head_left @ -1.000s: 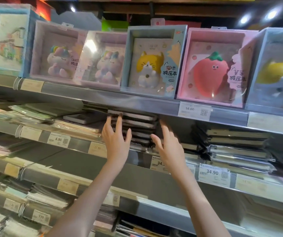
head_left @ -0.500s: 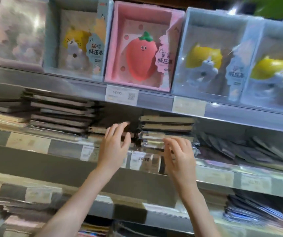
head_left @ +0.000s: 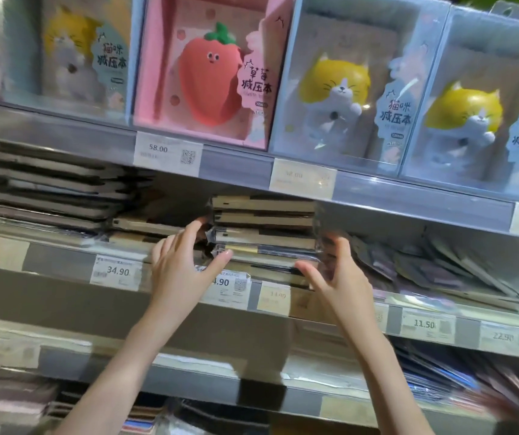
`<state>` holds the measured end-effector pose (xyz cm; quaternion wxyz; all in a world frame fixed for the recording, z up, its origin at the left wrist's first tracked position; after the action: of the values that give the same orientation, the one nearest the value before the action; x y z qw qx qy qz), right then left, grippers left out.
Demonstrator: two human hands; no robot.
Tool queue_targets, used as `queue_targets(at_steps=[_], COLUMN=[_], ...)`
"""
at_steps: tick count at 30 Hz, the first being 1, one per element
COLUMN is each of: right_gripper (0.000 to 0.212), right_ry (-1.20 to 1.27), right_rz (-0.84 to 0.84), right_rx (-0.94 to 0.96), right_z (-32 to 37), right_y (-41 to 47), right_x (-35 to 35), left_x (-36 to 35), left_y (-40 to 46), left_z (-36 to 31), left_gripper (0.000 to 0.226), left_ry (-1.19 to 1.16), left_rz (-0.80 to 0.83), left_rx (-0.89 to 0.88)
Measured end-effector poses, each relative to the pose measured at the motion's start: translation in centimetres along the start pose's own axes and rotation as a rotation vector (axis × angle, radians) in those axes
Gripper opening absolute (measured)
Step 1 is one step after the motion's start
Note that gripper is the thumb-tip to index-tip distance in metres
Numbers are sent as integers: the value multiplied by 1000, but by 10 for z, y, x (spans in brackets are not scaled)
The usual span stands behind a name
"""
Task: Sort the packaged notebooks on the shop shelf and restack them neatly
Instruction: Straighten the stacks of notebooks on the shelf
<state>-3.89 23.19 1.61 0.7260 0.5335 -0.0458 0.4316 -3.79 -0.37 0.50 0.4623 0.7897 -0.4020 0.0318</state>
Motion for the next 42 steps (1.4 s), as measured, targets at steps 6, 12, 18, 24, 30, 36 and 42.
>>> queue_targets(at_steps=[6,12,18,24,30,36,42], right_gripper=[80,80,63,47,49,42,67], right_ry=[-33,-38,-38,92,113,111,189], right_rz=[-3,-46,-84,-18,-13,92,226], right_rx=[-57,-92,-119,-159,-177,-124,-138], right_z=[3,5,8,9,7,-5,-7], right_y=[0,1,-4,-12,-13,-8,9], right_x=[3,3,-6,-10,-10,2,10], left_x=[-5,-6,-7,-5,-7,-9,-9], left_y=[8,12,19,15,14,11,7], left_z=[7,4,3,7,9,2,9], left_gripper=[65,65,68,61,49,58,68], left_ry=[-6,16,145,181,77,-30,13], left_rz=[62,25,80,111,78,80,83], left_rx=[21,15,-81,-278,-279,-188,-123])
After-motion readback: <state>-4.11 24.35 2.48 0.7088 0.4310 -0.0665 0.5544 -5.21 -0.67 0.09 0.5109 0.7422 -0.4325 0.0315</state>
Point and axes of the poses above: each hand's wrist, its own y-axis towards the middle knuckle, its own x-axis out of the back of the hand, z = x × y, the point moved 4 cm from there along y, towards the middle knuckle, and after that the axes turned 6 degrees about y, right-handed, at the moved point
